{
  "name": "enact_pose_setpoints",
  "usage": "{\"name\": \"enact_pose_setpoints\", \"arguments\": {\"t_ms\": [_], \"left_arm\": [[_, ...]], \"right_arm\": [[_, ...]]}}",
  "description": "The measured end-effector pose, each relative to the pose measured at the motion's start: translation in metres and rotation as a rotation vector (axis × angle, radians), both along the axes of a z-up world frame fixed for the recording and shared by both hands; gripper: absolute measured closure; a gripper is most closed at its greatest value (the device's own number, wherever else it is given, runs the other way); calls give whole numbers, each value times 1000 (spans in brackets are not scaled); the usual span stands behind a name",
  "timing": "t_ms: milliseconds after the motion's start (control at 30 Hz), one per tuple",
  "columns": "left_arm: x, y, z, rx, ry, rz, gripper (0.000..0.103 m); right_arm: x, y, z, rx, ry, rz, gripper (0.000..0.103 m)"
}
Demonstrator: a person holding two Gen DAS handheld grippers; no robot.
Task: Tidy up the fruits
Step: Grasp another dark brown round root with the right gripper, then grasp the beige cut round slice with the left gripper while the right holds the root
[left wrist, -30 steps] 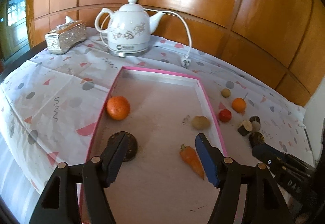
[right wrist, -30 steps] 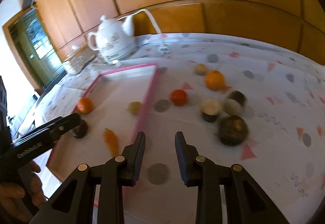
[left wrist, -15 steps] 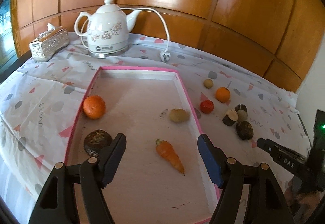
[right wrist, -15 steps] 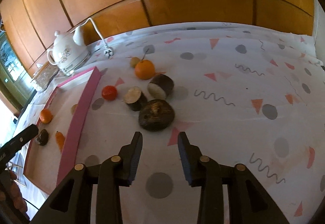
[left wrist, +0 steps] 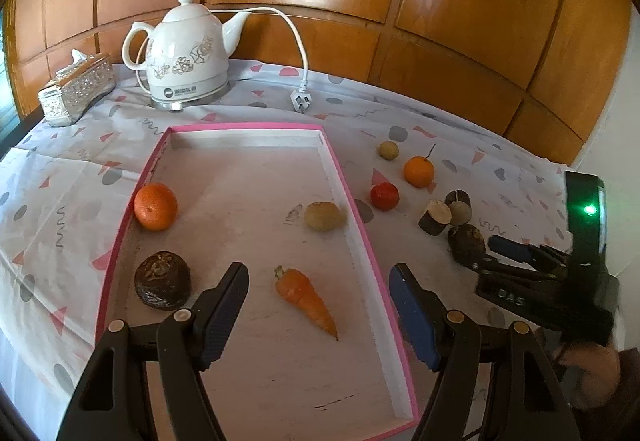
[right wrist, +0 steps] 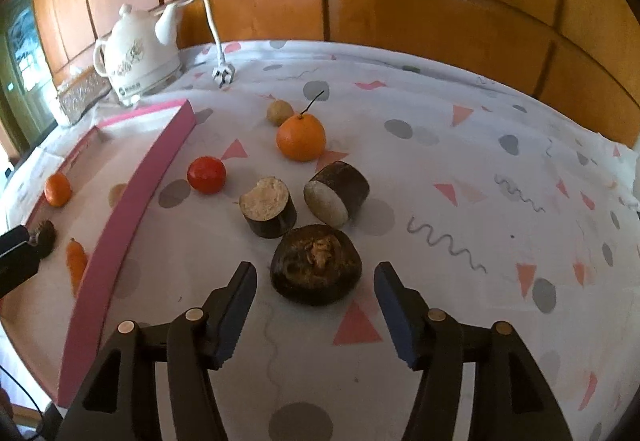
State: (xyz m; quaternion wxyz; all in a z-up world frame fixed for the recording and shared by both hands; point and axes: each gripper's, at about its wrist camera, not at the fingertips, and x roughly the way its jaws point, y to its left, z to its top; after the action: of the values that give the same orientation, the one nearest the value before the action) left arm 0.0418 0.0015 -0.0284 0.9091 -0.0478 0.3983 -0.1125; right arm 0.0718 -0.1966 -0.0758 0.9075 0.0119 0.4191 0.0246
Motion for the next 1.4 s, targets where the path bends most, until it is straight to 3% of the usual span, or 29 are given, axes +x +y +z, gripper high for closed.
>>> {"name": "enact_pose_setpoints", "arguments": {"t_ms": [67, 100, 567, 733, 967, 1400], "left_arm": [[0, -4, 1, 4, -4, -13, 30], [1, -5, 1, 3, -5, -17, 30], [19, -45, 1, -20, 32, -88, 34], [29, -68, -4, -22, 60, -115, 42], [42, -100, -11, -5, 86, -157, 53], [76, -143, -35, 37, 147, -138, 53]], "right_arm": [[3, 0, -2, -6, 4, 3, 43], [3, -1, -3, -5, 4, 1, 53], [-22, -46, 0, -29, -54, -161, 53], [-24, -64, -9, -27, -35, -215, 53], [-28, -72, -13, 24, -58, -212, 53], [-30, -77, -19, 74, -58, -208, 52]]}}
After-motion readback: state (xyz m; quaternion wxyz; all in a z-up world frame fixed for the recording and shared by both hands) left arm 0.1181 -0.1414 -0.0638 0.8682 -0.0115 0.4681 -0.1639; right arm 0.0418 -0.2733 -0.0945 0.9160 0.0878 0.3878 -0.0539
